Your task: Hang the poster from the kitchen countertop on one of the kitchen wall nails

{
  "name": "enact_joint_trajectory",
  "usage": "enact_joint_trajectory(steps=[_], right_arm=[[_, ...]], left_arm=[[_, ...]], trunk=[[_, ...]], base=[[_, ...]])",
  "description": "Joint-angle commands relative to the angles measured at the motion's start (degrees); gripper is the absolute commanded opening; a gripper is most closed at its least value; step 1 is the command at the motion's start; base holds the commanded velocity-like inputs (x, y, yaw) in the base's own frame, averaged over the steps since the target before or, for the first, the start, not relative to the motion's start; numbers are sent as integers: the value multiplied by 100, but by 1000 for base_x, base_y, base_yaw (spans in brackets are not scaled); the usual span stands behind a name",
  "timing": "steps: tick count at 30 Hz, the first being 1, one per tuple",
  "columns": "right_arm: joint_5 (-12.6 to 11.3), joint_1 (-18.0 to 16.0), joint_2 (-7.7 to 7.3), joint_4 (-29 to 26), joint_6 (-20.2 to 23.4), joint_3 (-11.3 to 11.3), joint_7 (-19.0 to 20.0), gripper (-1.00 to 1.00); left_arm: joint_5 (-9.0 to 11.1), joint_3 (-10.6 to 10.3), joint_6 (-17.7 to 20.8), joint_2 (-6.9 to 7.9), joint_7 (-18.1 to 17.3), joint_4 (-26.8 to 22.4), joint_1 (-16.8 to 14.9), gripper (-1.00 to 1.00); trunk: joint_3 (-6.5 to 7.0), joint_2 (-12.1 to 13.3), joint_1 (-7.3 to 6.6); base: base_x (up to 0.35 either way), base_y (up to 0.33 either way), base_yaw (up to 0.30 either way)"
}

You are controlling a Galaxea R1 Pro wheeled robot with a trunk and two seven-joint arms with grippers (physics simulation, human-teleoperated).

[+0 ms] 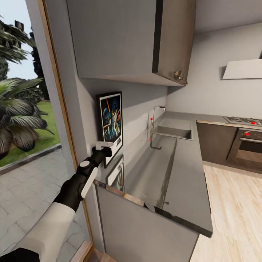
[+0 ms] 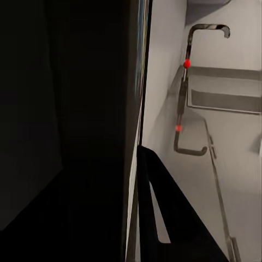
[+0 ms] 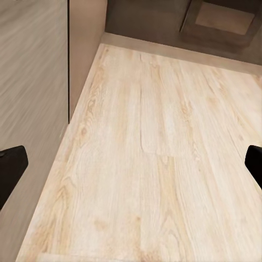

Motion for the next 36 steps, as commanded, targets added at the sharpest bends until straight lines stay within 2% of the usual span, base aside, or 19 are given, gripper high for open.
enact_joint_trajectory(steps=[1, 11, 36], right_arm=[[-34, 3, -3, -8, -13, 9, -5, 100], [-34, 3, -3, -15, -14, 9, -5, 100], [-32, 3, -3, -17, -14, 9, -5, 100]], left_arm=[[52, -2, 32, -1, 3, -18, -4, -100], [52, 2, 37, -1, 3, -64, -4, -100], [52, -3, 36, -5, 2, -41, -4, -100]], trunk=[[-5, -3, 0], [-5, -3, 0], [-5, -3, 0]], base=[[0, 0, 0], [-93, 0, 0], [-332, 0, 0]])
